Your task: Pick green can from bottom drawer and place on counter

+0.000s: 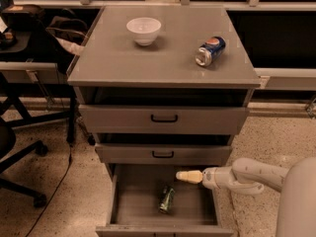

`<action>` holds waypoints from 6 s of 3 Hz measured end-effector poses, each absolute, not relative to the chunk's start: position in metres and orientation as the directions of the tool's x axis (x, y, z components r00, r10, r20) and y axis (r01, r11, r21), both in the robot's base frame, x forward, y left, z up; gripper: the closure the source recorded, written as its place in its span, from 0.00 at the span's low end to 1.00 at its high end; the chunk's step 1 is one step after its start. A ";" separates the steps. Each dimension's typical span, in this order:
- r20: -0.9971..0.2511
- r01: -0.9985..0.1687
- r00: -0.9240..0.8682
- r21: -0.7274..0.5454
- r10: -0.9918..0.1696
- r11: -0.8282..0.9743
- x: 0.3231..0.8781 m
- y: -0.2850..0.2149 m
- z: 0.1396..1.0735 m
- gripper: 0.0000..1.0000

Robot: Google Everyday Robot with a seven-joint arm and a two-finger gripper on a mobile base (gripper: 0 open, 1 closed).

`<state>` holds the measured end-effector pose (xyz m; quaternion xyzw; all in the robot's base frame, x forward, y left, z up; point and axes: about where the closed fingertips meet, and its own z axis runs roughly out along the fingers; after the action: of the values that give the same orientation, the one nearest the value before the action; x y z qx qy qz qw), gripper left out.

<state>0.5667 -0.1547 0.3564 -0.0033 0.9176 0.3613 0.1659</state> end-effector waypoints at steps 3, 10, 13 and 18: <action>-0.351 -0.168 -0.936 0.543 0.040 0.823 0.541 -0.088 0.304 0.00; -0.259 -0.023 -0.961 0.434 0.100 0.900 0.579 -0.052 0.193 0.00; -0.230 0.053 -0.961 0.399 0.156 0.915 0.583 -0.048 0.150 0.00; -0.217 0.065 -0.963 0.386 0.159 0.920 0.585 -0.042 0.138 0.85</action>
Offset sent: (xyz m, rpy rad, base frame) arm -0.0255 0.0694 -0.0647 -0.1966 -0.0431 0.0105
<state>0.5847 -0.0417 0.1384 0.0576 0.9721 0.1914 0.1231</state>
